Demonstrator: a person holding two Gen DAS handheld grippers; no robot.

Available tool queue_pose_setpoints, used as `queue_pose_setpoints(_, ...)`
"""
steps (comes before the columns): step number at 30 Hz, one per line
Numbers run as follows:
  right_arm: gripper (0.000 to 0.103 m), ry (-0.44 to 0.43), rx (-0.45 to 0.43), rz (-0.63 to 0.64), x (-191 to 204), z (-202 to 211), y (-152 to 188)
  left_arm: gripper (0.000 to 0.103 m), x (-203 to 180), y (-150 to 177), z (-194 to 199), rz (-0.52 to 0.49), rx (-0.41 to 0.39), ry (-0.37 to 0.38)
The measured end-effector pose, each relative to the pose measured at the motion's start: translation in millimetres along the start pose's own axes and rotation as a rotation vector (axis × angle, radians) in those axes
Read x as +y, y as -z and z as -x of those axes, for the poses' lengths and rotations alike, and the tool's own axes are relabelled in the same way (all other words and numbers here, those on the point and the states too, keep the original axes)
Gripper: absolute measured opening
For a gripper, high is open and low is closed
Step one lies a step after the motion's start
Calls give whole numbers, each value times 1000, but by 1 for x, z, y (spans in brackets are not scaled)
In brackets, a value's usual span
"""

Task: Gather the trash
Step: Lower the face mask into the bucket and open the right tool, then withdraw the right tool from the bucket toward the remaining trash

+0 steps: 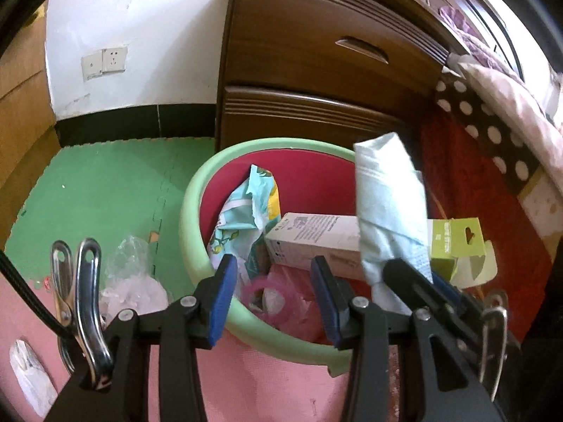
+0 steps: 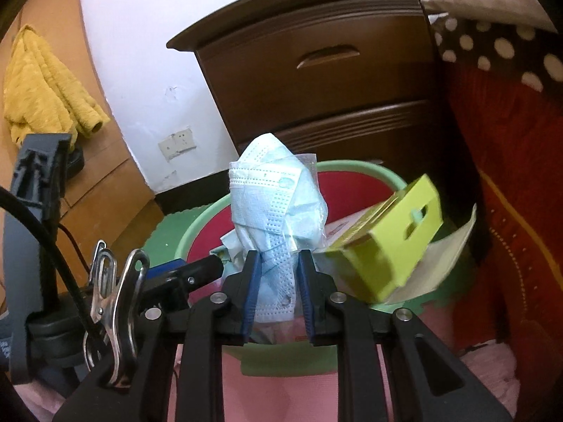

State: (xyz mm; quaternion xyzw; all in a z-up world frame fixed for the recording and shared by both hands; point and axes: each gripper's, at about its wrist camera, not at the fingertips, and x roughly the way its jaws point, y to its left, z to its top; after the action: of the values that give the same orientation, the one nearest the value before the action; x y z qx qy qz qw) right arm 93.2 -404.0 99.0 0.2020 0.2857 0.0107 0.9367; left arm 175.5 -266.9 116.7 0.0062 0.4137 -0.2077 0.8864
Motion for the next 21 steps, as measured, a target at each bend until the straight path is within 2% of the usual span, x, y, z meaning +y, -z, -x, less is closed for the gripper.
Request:
queue_pose_setpoints(3, 28, -12, -10, -13, -2, -2, 0, 45, 3, 0, 4, 6, -8, 7)
queue_pose_setpoints(8, 45, -10, -62, -2, 2, 4, -2, 45, 12, 6, 16, 14, -16, 9)
queue_pose_setpoints(10, 49, -17, -76, 9, 4, 6, -1, 45, 16, 9, 20, 19, -17, 4)
queue_pose_setpoints(17, 49, -18, -124, 57, 15, 15, 5, 45, 40, 21, 37, 28, -12, -46)
queue_pose_setpoints(21, 49, -31, -139, 55, 17, 18, 10, 45, 61, 28, 52, 44, -37, -93)
